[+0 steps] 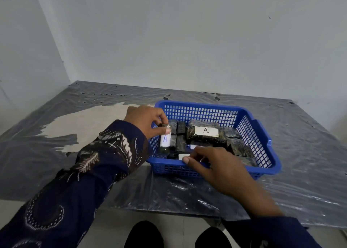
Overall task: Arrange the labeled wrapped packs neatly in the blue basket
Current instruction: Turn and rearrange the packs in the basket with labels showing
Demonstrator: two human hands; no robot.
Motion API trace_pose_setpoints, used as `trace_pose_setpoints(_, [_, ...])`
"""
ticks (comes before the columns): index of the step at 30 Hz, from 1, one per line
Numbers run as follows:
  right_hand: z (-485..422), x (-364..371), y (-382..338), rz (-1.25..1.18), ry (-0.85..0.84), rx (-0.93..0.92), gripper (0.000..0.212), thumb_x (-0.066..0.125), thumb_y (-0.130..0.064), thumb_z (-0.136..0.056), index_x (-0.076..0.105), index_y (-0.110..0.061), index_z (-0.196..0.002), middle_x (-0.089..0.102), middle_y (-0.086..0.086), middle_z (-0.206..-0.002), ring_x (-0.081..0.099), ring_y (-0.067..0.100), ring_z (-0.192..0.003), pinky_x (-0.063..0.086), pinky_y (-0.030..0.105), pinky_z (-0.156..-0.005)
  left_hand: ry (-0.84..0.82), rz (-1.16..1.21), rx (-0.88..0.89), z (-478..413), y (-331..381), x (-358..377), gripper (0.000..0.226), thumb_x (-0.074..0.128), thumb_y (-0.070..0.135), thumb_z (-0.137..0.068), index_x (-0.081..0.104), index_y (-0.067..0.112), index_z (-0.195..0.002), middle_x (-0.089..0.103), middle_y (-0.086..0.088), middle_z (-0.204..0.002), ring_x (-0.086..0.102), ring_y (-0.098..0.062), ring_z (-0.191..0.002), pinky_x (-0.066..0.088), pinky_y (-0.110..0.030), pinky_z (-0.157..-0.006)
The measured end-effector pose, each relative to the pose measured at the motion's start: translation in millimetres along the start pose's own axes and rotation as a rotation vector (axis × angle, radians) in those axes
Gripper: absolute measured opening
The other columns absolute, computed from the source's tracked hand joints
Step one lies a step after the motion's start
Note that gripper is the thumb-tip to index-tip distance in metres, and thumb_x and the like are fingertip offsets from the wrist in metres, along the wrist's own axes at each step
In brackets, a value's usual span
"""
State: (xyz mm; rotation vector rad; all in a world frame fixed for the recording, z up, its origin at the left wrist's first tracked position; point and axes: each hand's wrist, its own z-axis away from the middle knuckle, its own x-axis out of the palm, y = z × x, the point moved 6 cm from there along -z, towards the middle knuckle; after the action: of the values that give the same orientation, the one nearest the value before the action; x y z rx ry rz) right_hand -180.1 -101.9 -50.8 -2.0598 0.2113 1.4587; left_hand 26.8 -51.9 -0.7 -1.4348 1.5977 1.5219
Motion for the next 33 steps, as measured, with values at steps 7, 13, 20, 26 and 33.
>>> trace_pose_setpoints(7, [10, 6, -7, 0.182, 0.185, -0.006, 0.054, 0.023, -0.071, -0.094, 0.059, -0.033, -0.082, 0.060, -0.010, -0.068, 0.051, 0.009, -0.057, 0.027, 0.023, -0.049, -0.251, -0.407, 0.011, -20, 2, 38, 0.025, 0.064, 0.057, -0.081, 0.060, 0.033, -0.090, 0.062, 0.013, -0.092, 0.043, -0.017, -0.106, 0.021, -0.036, -0.087])
trace_pose_setpoints(13, [12, 6, -9, 0.164, 0.252, -0.018, 0.049, 0.026, -0.068, -0.097, 0.054, -0.032, -0.078, 0.058, -0.010, -0.068, 0.052, 0.010, -0.058, 0.032, 0.026, -0.049, -0.426, -0.637, 0.003, -19, -4, 58, 0.015, 0.066, 0.048, -0.081, 0.068, 0.035, -0.087, 0.053, 0.010, -0.091, 0.037, -0.028, -0.116, 0.026, -0.044, -0.097])
trace_pose_setpoints(20, [12, 7, -10, 0.180, 0.274, -0.014, 0.046, 0.030, -0.065, -0.098, 0.053, -0.032, -0.076, 0.056, -0.010, -0.065, 0.050, 0.009, -0.055, 0.024, 0.024, -0.051, -0.473, -0.697, -0.054, -13, 15, 52, 0.023, 0.066, 0.039, -0.087, 0.070, 0.028, -0.107, 0.049, 0.000, -0.117, 0.026, -0.032, -0.121, 0.021, -0.037, -0.093])
trace_pose_setpoints(26, [11, 6, -11, 0.223, 0.248, -0.015, 0.047, 0.029, -0.065, -0.098, 0.053, -0.032, -0.076, 0.056, -0.010, -0.065, 0.048, 0.010, -0.054, 0.018, 0.019, -0.048, -0.480, -0.775, -0.024, -9, 25, 50, 0.025, 0.062, 0.038, -0.089, 0.067, 0.025, -0.110, 0.052, -0.003, -0.119, 0.028, -0.030, -0.120, 0.017, -0.035, -0.082])
trace_pose_setpoints(33, [0, -13, 3, -0.024, 0.081, -0.012, 0.038, 0.045, -0.061, -0.094, 0.064, -0.029, -0.087, 0.067, -0.014, -0.078, 0.061, 0.003, -0.068, 0.053, 0.028, -0.061, -0.221, -0.485, 0.130, 0, 68, 46, 0.023, 0.041, 0.037, -0.099, 0.062, 0.028, -0.101, 0.064, 0.006, -0.098, 0.057, -0.020, -0.100, 0.038, -0.036, -0.092])
